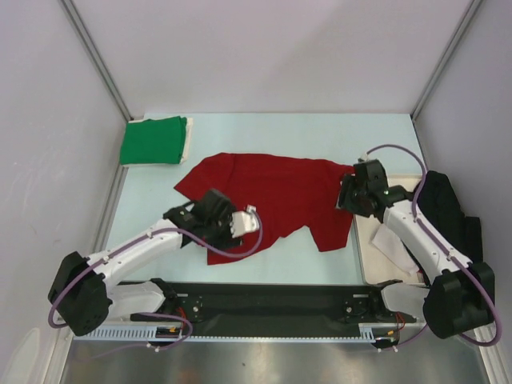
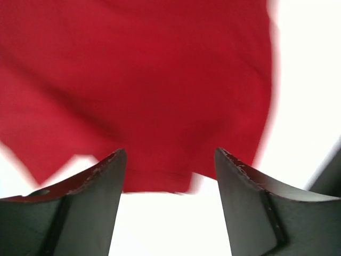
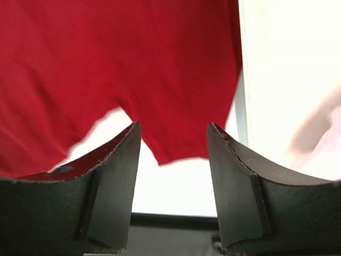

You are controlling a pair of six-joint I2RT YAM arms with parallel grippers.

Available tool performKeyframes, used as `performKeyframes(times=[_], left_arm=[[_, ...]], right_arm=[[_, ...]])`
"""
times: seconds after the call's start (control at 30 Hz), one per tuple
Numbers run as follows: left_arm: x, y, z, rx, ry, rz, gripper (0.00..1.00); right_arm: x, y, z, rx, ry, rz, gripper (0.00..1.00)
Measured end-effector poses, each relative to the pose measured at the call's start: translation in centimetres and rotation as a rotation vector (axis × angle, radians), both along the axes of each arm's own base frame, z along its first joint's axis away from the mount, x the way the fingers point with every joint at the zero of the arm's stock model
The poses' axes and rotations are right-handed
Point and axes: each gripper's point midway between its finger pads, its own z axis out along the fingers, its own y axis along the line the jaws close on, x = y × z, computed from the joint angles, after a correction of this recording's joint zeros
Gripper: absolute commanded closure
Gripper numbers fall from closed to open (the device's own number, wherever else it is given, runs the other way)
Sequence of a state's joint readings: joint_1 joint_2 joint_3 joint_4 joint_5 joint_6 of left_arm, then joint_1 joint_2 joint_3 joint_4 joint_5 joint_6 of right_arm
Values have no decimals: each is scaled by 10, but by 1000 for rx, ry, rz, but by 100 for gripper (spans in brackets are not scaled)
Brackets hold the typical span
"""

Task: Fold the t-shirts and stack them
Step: Flatten the tshirt out

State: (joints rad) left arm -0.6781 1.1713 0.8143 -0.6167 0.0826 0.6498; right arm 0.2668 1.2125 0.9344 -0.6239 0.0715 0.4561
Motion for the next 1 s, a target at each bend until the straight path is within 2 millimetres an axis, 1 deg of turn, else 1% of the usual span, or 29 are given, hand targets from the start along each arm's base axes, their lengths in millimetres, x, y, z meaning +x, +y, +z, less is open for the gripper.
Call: performKeyframes(times=[0.07, 0.1, 0.13, 0.2, 0.27, 0.37, 0.47, 0.5, 0.53, 0.57, 0.6, 0.67, 0.7, 0.73, 0.77, 0.83, 0.87, 0.93, 1.0], left_arm=[[-30, 12, -35, 90, 84, -46, 25], [-41, 18, -47, 127, 117, -60, 25], [-47, 22, -54, 150, 134, -65, 25], [-54, 29, -64, 185, 161, -69, 25], [-56, 29, -68, 195, 171, -74, 25], [-60, 28, -74, 201, 175, -93, 26], [-67, 31, -85, 223, 200, -103, 32], [-68, 31, -87, 228, 210, -106, 41], [-67, 28, -88, 219, 206, -102, 47], [-67, 28, -88, 218, 208, -99, 54], [-66, 27, -89, 215, 203, -98, 68], [-63, 25, -90, 209, 195, -88, 81], [-60, 24, -90, 209, 186, -80, 100], [-58, 23, -90, 207, 178, -71, 100], [-55, 23, -90, 211, 166, -68, 100], [-52, 24, -90, 214, 148, -51, 100], [-49, 26, -89, 217, 135, -37, 100], [-43, 33, -84, 234, 100, 4, 100], [-33, 44, -72, 238, 50, 61, 100]], right_arm=[[-18, -1, -19, -7, 58, -6, 43], [-25, -2, -28, -14, 84, -8, 43], [-33, -3, -39, -22, 119, -16, 42], [-44, -8, -54, -39, 171, -34, 41], [-48, -11, -64, -51, 205, -52, 41], [-49, -16, -76, -63, 237, -82, 41], [-48, -18, -87, -37, 260, -106, 45], [-48, -19, -90, -27, 265, -111, 47], [-47, -19, -94, -14, 269, -114, 49], [-47, -18, -96, -5, 273, -114, 55], [-48, -17, -99, 1, 277, -112, 59], [-49, -17, -105, 9, 287, -110, 68], [-50, -17, -108, 13, 293, -110, 71], [-51, -17, -111, 15, 300, -110, 76], [-52, -16, -114, 18, 305, -111, 86], [-50, -18, -115, 24, 302, -119, 97], [-49, -18, -115, 27, 299, -117, 100], [-49, -20, -112, 33, 293, -124, 100], [-48, -23, -99, 36, 268, -132, 100]])
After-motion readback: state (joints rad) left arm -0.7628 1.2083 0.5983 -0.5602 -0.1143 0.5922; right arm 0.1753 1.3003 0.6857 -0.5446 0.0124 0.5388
